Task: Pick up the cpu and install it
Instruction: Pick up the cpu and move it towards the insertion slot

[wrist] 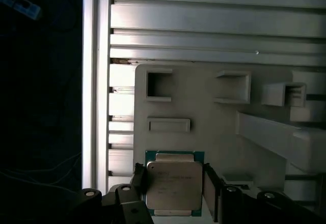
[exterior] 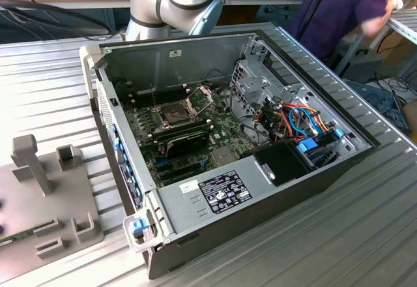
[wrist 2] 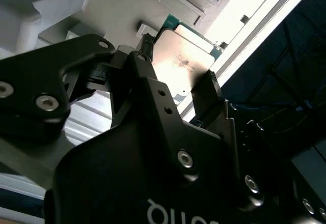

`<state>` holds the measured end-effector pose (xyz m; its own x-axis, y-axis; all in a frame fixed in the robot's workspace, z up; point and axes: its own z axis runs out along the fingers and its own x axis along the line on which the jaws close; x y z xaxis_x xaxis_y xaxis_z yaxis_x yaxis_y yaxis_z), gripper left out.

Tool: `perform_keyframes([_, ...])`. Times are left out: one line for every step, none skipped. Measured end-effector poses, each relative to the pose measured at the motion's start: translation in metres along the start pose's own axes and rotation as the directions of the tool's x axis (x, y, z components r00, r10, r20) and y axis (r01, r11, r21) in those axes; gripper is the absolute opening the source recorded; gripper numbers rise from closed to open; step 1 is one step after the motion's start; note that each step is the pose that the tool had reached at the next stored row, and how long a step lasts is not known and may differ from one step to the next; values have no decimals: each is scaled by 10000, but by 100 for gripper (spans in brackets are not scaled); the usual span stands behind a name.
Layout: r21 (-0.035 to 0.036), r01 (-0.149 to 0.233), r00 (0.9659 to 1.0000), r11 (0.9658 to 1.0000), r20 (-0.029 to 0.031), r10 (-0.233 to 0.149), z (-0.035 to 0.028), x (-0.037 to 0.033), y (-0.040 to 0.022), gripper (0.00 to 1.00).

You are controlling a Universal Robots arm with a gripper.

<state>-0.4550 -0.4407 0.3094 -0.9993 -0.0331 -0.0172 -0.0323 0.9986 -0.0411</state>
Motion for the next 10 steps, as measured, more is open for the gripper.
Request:
perform_keyframes([-1,1,10000,10000,0,-1,-29,-1,-1,55])
perform_keyframes([0,0,10000,10000,0,0,-57,-1,-2,55])
perform_keyframes([0,1,10000,10000,0,-1,-77,-1,-3,55])
perform_keyframes([0,0,10000,10000,0,0,-92,-2,-4,55])
perform_keyframes([-1,0,10000,10000,2,0,-92,-2,-4,55])
perform_keyframes([-2,0,10000,10000,3,0,-92,-2,-4,55])
perform_keyframes([-1,0,10000,10000,2,0,-93,-2,-4,55])
perform_keyframes([0,0,10000,10000,0,0,-95,-2,-4,55])
perform_keyframes([0,1,10000,10000,0,-1,-96,-2,-4,55])
perform_keyframes([0,0,10000,10000,0,0,-96,-2,-4,55])
